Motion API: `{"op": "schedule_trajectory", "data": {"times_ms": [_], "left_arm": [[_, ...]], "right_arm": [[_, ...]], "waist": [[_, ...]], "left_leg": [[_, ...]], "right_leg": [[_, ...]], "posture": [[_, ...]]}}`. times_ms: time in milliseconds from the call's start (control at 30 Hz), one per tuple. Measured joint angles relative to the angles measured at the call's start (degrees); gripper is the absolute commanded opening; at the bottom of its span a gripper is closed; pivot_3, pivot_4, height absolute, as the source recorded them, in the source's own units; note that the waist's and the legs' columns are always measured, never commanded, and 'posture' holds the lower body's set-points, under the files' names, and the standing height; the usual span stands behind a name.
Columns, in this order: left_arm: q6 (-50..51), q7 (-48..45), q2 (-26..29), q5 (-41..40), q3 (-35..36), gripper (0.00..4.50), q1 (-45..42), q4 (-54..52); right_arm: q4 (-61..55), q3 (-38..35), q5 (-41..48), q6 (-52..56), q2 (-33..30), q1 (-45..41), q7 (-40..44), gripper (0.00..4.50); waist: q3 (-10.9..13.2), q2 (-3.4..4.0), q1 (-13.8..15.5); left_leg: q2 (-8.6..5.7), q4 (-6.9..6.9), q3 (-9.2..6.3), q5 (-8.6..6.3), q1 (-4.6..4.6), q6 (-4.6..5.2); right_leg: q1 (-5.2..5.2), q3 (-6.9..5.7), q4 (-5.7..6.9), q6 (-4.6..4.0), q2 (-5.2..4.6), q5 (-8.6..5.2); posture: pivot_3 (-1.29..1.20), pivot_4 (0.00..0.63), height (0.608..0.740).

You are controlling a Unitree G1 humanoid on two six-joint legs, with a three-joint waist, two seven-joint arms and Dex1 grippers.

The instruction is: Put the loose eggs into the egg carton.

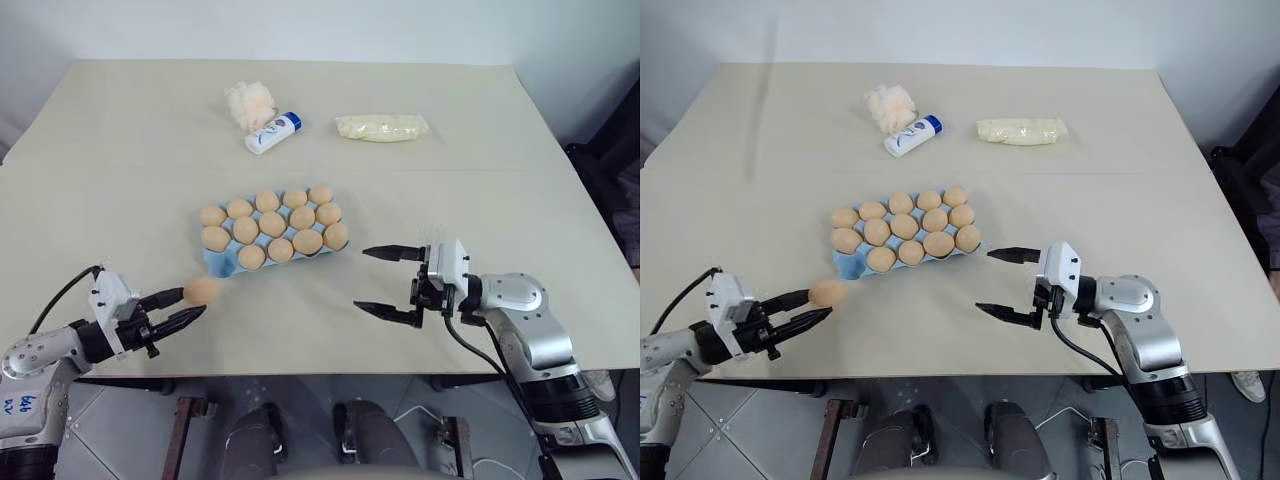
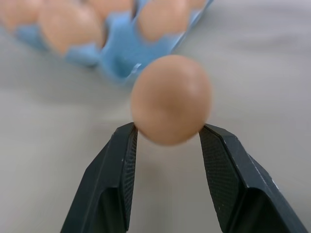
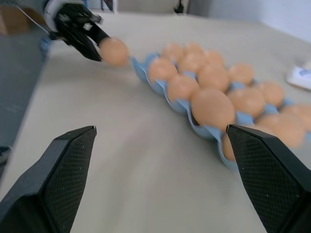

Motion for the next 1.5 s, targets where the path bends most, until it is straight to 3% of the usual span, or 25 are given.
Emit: {"op": "schedule_trajectory", "data": {"times_ms": [133, 333, 633, 767, 900, 1067, 1500], "left_arm": [[1.9, 1.4, 0.4, -1.2, -0.7, 2.07, -8.2, -2.2], [0.7, 3.6, -2.7, 2.2, -6.4, 2.07, -17.3, 3.8], [-1.8, -0.3, -1.4, 4.4, -7.5, 2.07, -15.3, 6.6], [-1.6, -1.0, -1.2, 4.4, -7.7, 2.07, -12.9, 4.7], [-1.2, -1.0, -1.1, 4.2, -7.5, 2.94, -11.7, 3.1], [-1.4, -1.7, -0.7, 4.3, -7.6, 4.48, -10.8, 1.7], [-1.9, -1.5, -0.7, 4.3, -7.5, 4.48, -8.8, -0.8]], "right_arm": [[-2.2, 0.9, 1.8, -0.1, 0.5, 0.1, 1.8, 4.50], [-2.2, 1.4, 1.9, 0.5, 1.3, -0.2, 0.3, 4.50], [-0.4, -0.8, 0.7, 1.0, 1.0, 0.4, -4.3, 4.50], [0.2, -0.3, -2.9, 4.1, -2.2, 1.8, -6.1, 4.50], [0.5, 1.1, -5.3, 7.6, -2.4, 1.8, -8.4, 4.50], [5.2, 1.6, -7.2, 5.5, -0.2, -0.8, -10.9, 4.50], [16.6, -2.2, -6.9, 1.1, -0.4, -5.8, -9.4, 4.50]], "waist": [[0.0, 0.04, 0.4], [0.0, 0.02, -0.1], [0.0, 0.02, 0.2], [0.0, 0.02, 0.2], [0.0, 0.02, -0.1], [0.0, 0.02, -0.1], [0.0, 0.02, -0.1]], "left_leg": [[-0.05, 0.06, -0.04, 0.05, 0.05, 0.06], [-0.11, 0.14, 0.02, 0.12, 0.04, 0.10], [-0.01, 0.12, 0.05, 0.06, 0.01, -0.01], [-0.03, 0.12, 0.06, 0.06, 0.00, 0.01], [-0.02, 0.13, 0.04, 0.08, 0.05, -0.01], [-0.04, 0.14, 0.05, 0.09, 0.05, -0.01], [-0.05, 0.13, 0.05, 0.08, 0.04, 0.03]], "right_leg": [[0.08, -0.02, 0.05, 0.03, 0.01, 0.02], [0.07, 0.08, 0.05, 0.16, 0.00, 0.09], [0.02, 0.09, -0.04, 0.15, 0.08, 0.07], [0.03, 0.11, -0.04, 0.15, 0.05, 0.07], [0.02, 0.12, 0.07, 0.12, 0.05, 0.07], [0.03, 0.11, 0.09, 0.11, 0.04, 0.07], [0.05, 0.11, 0.01, 0.12, 0.03, 0.07]], "posture": [[0.00, 0.150, 0.740], [0.00, 0.150, 0.740], [0.00, 0.150, 0.740], [0.00, 0.150, 0.740], [0.00, 0.150, 0.740], [0.00, 0.150, 0.740], [0.00, 0.150, 0.740]]}}
